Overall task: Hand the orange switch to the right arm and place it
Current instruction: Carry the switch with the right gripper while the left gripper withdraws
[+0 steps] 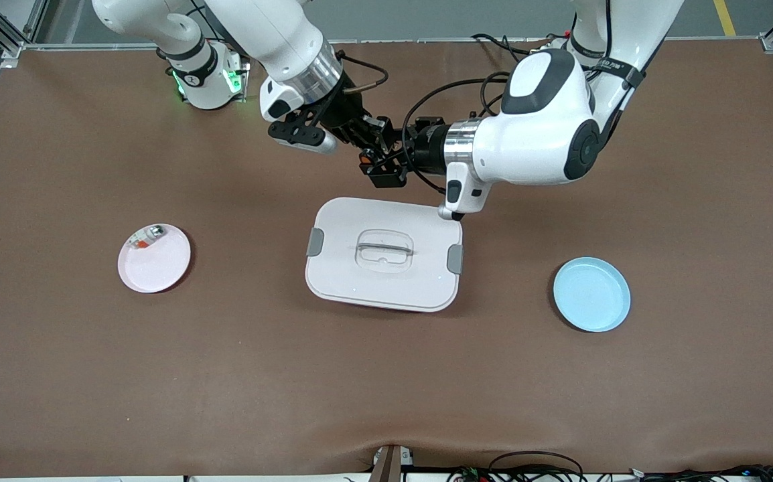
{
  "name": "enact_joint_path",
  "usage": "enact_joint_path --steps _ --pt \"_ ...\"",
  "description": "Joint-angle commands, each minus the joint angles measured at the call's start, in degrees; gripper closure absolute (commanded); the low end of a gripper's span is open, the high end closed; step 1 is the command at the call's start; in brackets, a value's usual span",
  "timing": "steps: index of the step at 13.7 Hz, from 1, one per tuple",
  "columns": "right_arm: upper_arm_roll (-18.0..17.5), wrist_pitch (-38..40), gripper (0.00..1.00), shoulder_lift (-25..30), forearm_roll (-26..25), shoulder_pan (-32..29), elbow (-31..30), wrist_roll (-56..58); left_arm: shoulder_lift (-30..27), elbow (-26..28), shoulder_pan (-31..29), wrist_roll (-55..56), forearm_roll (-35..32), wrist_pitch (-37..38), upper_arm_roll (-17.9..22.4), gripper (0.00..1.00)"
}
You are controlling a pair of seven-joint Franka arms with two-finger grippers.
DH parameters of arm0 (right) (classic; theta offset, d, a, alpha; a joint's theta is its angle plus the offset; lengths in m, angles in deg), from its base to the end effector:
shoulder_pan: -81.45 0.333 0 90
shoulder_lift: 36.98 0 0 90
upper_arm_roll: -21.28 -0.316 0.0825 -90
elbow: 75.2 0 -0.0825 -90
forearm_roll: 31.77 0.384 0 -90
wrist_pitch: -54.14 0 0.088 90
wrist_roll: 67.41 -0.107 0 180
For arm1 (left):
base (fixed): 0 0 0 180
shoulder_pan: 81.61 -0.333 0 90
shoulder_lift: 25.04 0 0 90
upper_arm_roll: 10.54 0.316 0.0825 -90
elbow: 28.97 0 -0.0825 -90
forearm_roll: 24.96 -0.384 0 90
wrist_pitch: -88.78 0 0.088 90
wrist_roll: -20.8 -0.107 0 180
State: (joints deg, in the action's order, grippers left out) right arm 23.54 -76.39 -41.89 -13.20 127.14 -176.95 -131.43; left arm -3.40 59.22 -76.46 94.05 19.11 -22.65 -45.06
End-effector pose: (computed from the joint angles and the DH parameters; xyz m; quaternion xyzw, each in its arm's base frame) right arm 0.4480 0.4358 0.5487 -0.9365 0.2482 -0.0079 0.2475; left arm 0.5236 -0.4195 0.5049 0.8034 0.3885 -0.3549 0.2787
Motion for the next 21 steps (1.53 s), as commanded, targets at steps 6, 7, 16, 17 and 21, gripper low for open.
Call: enact_joint_path --steps 6,7,16,17,21 --pt "0.81 9.56 1.0 0.07 -0.73 -1.21 5.41 1.79 -0.63 -5.49 -1.8 0.93 -10.73 0.24 0.42 0.0" --pt "0.81 12.55 1.0 0.16 -0.73 -1.83 6.56 4.58 -0.8 -6.45 -3.03 0.93 -12.24 0.6 0.34 0.0" --pt "1.16 36.11 1.0 2.62 -6.96 -11.31 8.59 43.4 -0.72 -7.16 -12.61 -5.58 -35.17 4.01 0.42 0.0" --pt "1.16 38.31 1.0 2.97 -7.32 -13.41 8.5 49.03 -0.63 -7.16 -13.14 -5.58 -40.76 4.2 0.34 0.0" --pt "1.16 41.05 1.0 4.2 -13.8 -19.05 6.23 67.06 -0.37 -7.07 -13.93 -5.58 -55.98 8.84 0.42 0.0"
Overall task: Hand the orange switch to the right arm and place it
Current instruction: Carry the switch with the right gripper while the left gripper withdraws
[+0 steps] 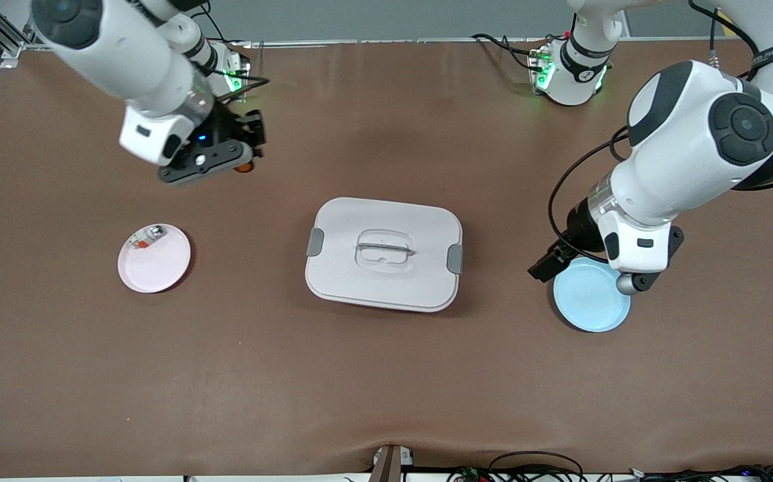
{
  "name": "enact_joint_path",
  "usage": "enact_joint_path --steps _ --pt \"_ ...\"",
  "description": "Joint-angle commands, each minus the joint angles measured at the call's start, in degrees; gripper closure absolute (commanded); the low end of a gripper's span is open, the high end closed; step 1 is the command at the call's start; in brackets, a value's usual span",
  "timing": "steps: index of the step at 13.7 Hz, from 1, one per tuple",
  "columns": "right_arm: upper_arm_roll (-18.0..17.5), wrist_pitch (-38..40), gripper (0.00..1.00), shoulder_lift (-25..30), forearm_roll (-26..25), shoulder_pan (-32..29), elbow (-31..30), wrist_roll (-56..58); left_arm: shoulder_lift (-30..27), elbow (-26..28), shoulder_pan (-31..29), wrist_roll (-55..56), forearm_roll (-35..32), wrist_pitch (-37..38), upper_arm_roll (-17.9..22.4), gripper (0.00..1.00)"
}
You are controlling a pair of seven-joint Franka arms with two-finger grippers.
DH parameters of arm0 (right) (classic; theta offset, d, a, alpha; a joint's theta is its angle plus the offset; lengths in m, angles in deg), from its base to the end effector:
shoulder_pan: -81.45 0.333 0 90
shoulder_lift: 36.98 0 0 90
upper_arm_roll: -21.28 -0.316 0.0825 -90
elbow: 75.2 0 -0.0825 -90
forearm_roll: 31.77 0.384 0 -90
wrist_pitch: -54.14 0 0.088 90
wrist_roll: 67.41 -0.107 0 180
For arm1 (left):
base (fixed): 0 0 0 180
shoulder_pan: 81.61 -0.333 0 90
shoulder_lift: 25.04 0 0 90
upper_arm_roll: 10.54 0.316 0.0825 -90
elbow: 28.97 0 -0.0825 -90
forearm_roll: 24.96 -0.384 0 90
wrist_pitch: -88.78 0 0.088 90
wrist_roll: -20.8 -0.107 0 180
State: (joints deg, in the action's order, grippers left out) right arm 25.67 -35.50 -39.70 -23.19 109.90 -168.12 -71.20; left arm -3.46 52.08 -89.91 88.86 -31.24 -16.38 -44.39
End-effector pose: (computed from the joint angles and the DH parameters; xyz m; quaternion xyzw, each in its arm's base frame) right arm 0.5081 0.2455 0.5747 -0.9810 -0.1718 0.0681 0.0582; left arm 0.6315 -0.2230 0.5244 0.9258 0.3712 0.0011 0.0721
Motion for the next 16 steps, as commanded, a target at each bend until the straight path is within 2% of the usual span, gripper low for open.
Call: enact_joint_path --steps 1,3,7,10,14,16 --pt "-0.96 0.25 1.0 2.1 -5.31 -2.86 -3.48 10.87 -0.31 -0.02 -0.49 -0.99 -10.28 4.68 -0.34 0.0" --pt "-0.96 -0.54 1.0 2.1 -6.11 -7.07 -5.5 20.17 -0.4 -0.02 -0.58 -6.94 -15.23 7.41 -0.34 0.0" --pt "-0.96 -7.46 1.0 2.8 -13.93 -11.04 -12.08 38.82 -1.45 -0.19 -3.3 -15.4 -15.34 8.91 -0.34 0.0" --pt "-0.96 -20.54 1.0 5.7 -16.65 -13.85 -22.97 46.65 -3.12 -0.46 -5.14 -21.11 -15.16 12.6 -0.43 0.0" --pt "-0.96 -37.41 1.0 5.27 -23.68 -18.24 -32.73 55.97 -6.63 -0.55 -8.48 -27.71 -11.66 13.57 -0.87 0.0" --pt "-0.96 -43.5 1.0 3.17 -25.27 -21.31 -34.42 61.33 -8.99 -0.28 -8.05 -30.25 -8.58 13.57 0.53 0.0"
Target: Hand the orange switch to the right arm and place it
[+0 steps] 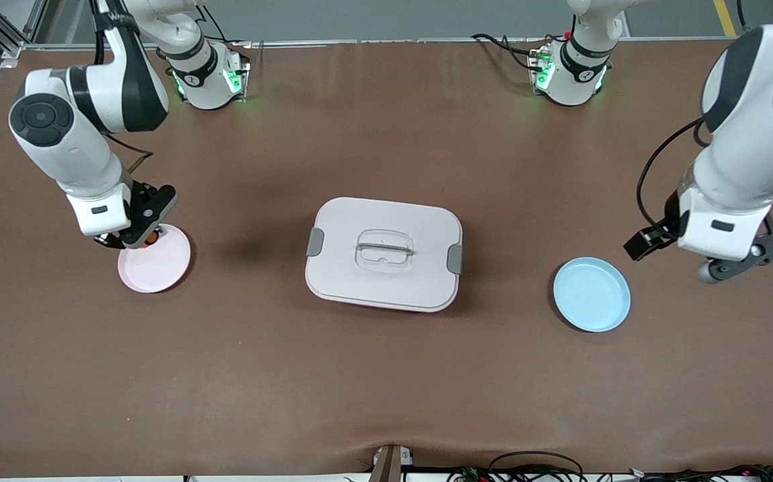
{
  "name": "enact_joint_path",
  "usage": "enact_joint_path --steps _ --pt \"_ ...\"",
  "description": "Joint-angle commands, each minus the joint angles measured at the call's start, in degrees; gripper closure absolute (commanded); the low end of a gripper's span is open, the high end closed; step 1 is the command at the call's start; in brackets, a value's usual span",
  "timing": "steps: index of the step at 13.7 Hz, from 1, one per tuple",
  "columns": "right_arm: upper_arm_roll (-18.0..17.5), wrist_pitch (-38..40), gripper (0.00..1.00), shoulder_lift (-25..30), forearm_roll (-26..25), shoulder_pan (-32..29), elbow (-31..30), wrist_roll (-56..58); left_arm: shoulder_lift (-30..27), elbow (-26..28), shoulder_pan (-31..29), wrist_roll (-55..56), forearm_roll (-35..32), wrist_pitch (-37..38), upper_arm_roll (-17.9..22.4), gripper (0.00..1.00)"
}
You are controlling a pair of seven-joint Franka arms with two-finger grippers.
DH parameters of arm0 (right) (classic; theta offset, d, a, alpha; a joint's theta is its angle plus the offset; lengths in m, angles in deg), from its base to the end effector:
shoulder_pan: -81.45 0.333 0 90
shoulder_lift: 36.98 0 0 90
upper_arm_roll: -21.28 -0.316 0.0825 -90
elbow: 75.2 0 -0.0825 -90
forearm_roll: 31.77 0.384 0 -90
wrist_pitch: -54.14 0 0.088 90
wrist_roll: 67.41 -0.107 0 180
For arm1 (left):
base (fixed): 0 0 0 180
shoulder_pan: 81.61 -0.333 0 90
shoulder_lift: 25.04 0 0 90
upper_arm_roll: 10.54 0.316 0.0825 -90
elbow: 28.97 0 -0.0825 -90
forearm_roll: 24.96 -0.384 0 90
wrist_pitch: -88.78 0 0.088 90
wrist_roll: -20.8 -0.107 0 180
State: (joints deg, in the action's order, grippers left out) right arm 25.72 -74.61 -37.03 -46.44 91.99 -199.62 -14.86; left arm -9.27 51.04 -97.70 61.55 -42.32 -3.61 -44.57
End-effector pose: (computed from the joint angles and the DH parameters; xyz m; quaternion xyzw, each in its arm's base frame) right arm 0.5400 0.0505 0.4002 0.8268 0.5518 -0.0064 0.1088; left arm 0.6197 -0.1176 0.5719 -0.9773 -0.1981 -0.0306 0.0686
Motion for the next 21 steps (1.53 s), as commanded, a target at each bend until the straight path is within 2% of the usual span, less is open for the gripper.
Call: enact_joint_path --steps 1,3,5,10,16,21 --pt "-1.01 -6.84 1.0 -1.34 -2.03 -5.33 -2.93 8.85 -4.24 1.02 0.96 -5.74 2.77 1.24 3.16 0.0" --pt "-1.1 -12.2 1.0 -5.2 -1.95 -9.03 -3.02 13.97 -6.53 1.02 5.69 -12.15 3.21 4.31 9.3 0.0" --pt "-1.1 -13.9 1.0 -7.85 -2.03 -10.27 -2.93 14.6 -8.81 1.81 9.48 -17.26 6.97 5.29 15.55 0.0" --pt "-1.19 -18.29 1.0 -13.57 -1.77 -11.24 -3.55 14.61 -14.44 6.46 15.9 -29.83 12.08 5.29 26.8 0.0" --pt "-1.36 -18.82 1.0 -17.17 -1.07 -12.38 -3.99 14.61 -18.31 9.8 16.18 -32.14 12.88 5.47 27.36 0.0" --pt "-1.54 -18.82 1.0 -19.72 -0.54 -12.21 -4.07 14.69 -17.97 9.37 15.83 -32.22 15.26 5.46 27.18 0.0"
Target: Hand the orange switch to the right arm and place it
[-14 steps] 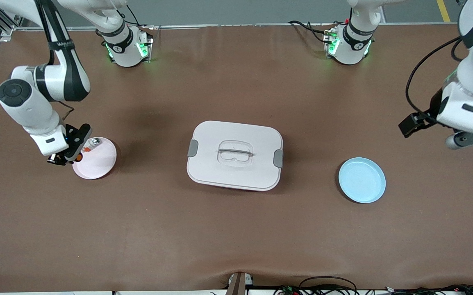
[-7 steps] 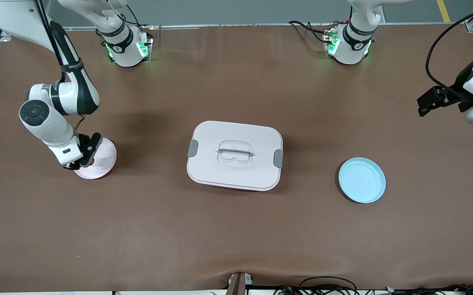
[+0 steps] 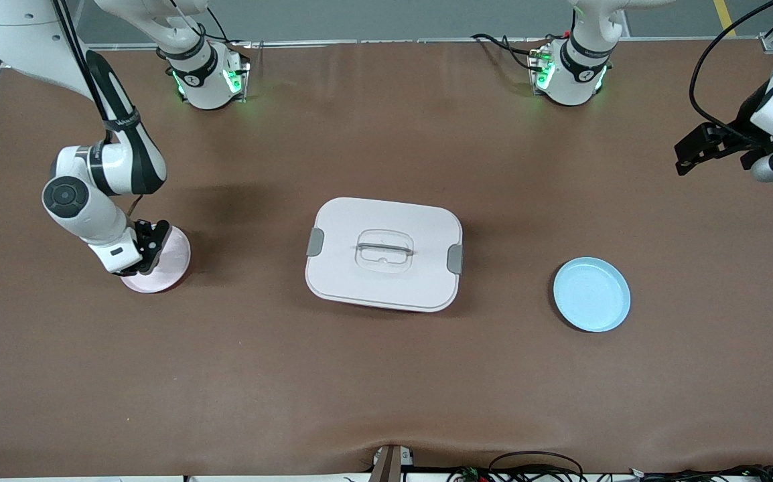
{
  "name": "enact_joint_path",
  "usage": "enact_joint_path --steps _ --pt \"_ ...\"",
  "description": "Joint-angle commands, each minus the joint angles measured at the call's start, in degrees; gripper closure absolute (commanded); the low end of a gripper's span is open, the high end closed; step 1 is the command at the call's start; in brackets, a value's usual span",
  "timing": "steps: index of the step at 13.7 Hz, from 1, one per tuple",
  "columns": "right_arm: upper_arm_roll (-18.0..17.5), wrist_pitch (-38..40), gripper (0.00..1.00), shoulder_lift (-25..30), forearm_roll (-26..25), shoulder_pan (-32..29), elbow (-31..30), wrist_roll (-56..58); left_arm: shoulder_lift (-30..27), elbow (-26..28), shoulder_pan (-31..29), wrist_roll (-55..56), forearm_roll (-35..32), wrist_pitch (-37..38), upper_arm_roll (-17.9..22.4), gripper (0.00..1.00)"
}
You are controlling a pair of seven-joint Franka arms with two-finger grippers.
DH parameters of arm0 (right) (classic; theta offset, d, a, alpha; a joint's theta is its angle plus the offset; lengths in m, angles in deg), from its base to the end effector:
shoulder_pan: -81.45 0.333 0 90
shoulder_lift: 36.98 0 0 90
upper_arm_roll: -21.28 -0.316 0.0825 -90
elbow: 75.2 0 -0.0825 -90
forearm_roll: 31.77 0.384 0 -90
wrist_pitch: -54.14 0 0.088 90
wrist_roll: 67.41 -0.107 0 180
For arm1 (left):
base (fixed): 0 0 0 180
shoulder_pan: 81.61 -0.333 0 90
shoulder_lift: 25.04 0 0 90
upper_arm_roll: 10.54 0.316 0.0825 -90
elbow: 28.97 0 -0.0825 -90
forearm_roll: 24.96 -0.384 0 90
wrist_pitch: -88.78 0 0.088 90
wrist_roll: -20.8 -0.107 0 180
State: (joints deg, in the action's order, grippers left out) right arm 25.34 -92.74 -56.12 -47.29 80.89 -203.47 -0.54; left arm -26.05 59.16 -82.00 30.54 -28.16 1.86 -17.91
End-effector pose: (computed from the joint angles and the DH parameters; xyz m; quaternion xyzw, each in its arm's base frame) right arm 0.5430 -0.0403 0.2176 0.7876 0.6103 -0.0539 0.0657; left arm 0.5406 -0.0606 0.6449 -0.9993 -0.0255 -0.0024 0.0290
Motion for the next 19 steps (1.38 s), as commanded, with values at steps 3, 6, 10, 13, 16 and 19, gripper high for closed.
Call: enact_joint_path --steps 3,6,10,13,16,19 --pt "-1.25 -1.22 1.0 -1.78 0.31 -1.02 -0.22 0.28 -0.92 1.17 0.21 -1.13 1.09 0.0 0.43 0.0" --pt "-1.25 -2.45 0.98 -3.53 0.4 -0.93 -0.22 0.28 -0.83 1.17 0.3 -1.04 1.09 0.0 0.43 0.0" --pt "-1.25 -2.45 0.89 -3.98 0.4 -0.84 -0.22 0.37 -0.83 1.26 0.21 -0.34 1.18 0.0 0.43 0.0" --pt "-1.33 -2.45 0.83 -3.98 0.4 -0.84 -0.22 0.28 -0.66 1.26 0.21 -0.69 1.18 -0.09 0.43 0.0" --pt "-1.25 -2.36 0.13 -3.89 0.4 -0.84 -0.13 0.19 -0.66 1.26 0.3 -0.86 1.09 -0.09 0.43 0.0" --pt "-1.33 -1.58 0.0 -3.45 0.49 -0.76 -0.04 -0.59 -0.66 1.26 0.21 -0.95 1.09 -0.09 0.43 0.0"
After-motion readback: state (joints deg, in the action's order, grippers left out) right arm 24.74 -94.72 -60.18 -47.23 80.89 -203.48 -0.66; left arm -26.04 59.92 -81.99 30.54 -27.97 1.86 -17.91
